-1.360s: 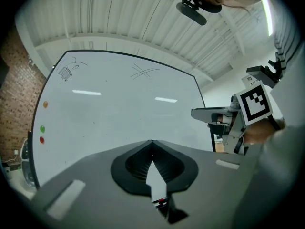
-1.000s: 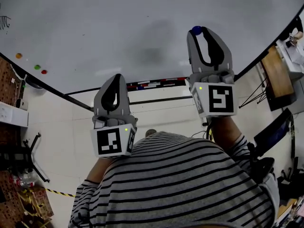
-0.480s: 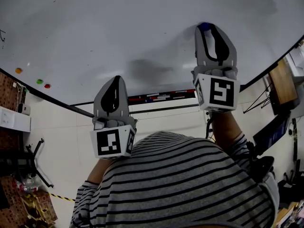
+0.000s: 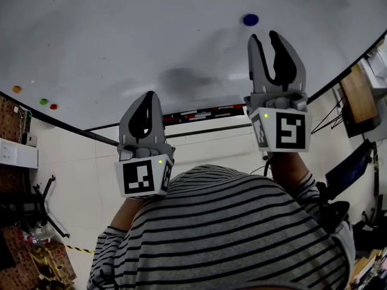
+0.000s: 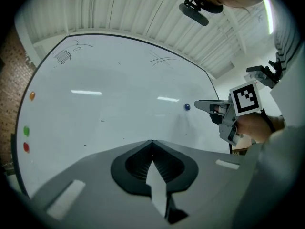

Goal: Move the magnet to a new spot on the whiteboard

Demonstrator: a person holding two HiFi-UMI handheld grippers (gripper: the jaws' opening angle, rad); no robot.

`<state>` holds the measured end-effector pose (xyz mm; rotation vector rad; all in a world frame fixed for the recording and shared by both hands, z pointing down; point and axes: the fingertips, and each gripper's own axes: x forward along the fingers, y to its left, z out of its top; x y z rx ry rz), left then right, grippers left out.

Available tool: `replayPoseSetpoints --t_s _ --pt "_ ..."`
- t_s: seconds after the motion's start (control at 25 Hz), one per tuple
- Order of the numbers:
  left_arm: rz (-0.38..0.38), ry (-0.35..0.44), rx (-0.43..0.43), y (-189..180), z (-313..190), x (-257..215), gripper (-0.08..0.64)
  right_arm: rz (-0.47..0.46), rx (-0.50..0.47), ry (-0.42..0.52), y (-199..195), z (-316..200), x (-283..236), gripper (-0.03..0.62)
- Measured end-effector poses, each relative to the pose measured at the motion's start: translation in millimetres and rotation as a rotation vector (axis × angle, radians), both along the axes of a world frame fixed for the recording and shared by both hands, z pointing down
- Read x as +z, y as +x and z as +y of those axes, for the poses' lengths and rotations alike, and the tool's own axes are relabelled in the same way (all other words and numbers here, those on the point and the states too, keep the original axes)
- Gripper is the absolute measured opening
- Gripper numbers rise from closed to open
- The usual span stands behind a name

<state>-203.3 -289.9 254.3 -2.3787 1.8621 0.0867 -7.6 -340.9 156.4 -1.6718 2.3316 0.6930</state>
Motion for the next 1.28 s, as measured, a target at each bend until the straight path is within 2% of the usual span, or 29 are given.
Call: replayPoseSetpoints --t_s 0.12,0.48,0.72,0.84,1.0,1.28 --pt "0.010 0.013 0.003 18.4 23.7 -0.7 0.015 -0.014 -0.040 -0.034 10.9 33.5 10.5 0.116" --pt "0.023 0.014 0.004 93.7 140.9 1.3 0.015 -0.027 -0.091 -0.154 66.3 157.2 41.2 0.000" --pt "0.017 -0.012 -0.011 138.5 222.0 7.7 0.015 -0.023 -0.147 -0.258 103.2 233.2 67.5 0.000" --pt "0.009 -0.026 -0.029 150.5 253.1 8.4 0.015 -0.028 -0.180 -0.308 110.8 261.1 77.8 0.000" --pt "-0.004 -0.031 -0.029 160.0 281.1 10.2 0.015 -0.044 -0.196 -0.328 117.1 291.0 82.8 0.000" --pt "-0.005 -0.026 -0.003 160.8 294.3 3.9 0.015 -0.065 -0.183 -0.345 115.5 314.0 83.0 0.000"
